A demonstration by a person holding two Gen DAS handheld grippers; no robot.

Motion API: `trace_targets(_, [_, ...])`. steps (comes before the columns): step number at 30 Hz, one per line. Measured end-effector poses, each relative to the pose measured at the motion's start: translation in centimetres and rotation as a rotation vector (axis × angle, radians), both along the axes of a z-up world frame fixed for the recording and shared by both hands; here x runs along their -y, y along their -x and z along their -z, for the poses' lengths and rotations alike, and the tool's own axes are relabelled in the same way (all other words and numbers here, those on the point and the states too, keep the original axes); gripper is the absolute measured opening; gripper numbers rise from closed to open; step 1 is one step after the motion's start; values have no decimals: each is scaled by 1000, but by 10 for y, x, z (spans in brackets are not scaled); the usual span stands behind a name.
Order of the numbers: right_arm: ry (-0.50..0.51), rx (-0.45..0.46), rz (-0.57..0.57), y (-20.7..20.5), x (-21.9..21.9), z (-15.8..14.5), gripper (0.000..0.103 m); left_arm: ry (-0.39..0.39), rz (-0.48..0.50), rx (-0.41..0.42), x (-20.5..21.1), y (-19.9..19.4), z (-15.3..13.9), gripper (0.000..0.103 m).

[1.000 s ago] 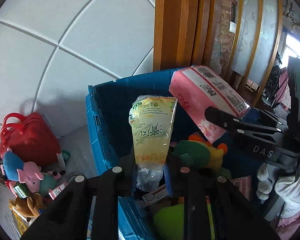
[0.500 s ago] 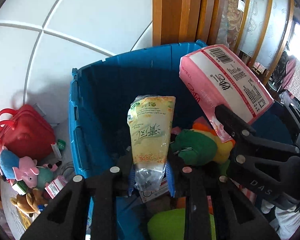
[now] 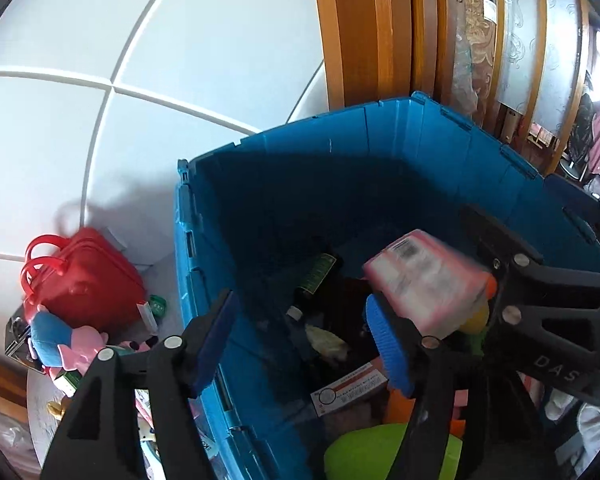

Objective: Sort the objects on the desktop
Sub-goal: 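Open both tools to drop the sachet and tissue pack into the crate, then move both tools back from the crate to the pile on the table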

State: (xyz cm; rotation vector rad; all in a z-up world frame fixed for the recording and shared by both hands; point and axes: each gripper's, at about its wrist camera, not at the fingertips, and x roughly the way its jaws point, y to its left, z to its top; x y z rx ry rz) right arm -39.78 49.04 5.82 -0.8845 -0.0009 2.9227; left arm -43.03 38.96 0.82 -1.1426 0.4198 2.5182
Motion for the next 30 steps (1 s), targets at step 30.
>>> trace_targets(30, [-14, -92, -226, -107, 83, -52, 103, -162, -95, -250, 148, -98, -63, 69])
